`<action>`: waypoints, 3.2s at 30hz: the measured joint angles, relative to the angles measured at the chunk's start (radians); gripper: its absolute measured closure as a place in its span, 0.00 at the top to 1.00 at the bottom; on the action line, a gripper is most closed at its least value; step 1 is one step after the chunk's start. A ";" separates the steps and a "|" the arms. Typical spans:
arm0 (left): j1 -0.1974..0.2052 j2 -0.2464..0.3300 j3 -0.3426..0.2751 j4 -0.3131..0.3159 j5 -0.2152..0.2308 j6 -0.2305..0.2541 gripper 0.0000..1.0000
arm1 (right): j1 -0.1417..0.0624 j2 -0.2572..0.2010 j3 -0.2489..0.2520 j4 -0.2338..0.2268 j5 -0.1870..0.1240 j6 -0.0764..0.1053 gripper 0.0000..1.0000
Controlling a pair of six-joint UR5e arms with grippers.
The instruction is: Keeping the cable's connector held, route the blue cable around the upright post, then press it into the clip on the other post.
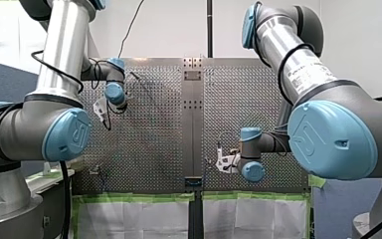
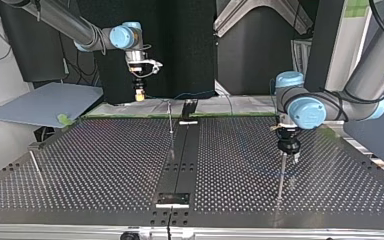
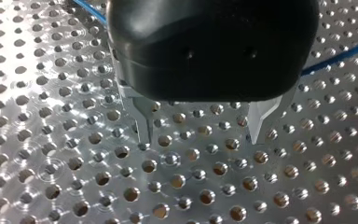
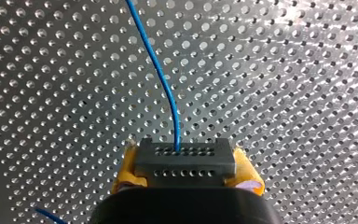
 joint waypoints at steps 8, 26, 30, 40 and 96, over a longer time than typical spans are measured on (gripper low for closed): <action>0.004 -0.001 0.000 0.000 0.066 -0.076 1.00 | 0.000 0.000 0.000 -0.003 -0.001 -0.009 0.00; 0.043 0.000 0.000 -0.113 0.075 -0.245 1.00 | -0.003 0.057 0.003 0.011 0.011 -0.014 0.00; 0.049 0.000 0.000 -0.145 0.049 -0.261 1.00 | -0.003 0.058 0.003 0.009 0.010 -0.014 0.00; 0.061 0.001 -0.001 -0.236 0.036 -0.290 1.00 | -0.003 0.060 0.003 0.008 0.011 -0.015 0.00; 0.116 0.055 -0.268 0.030 0.259 -0.460 1.00 | -0.003 0.060 0.003 0.002 0.008 -0.020 0.00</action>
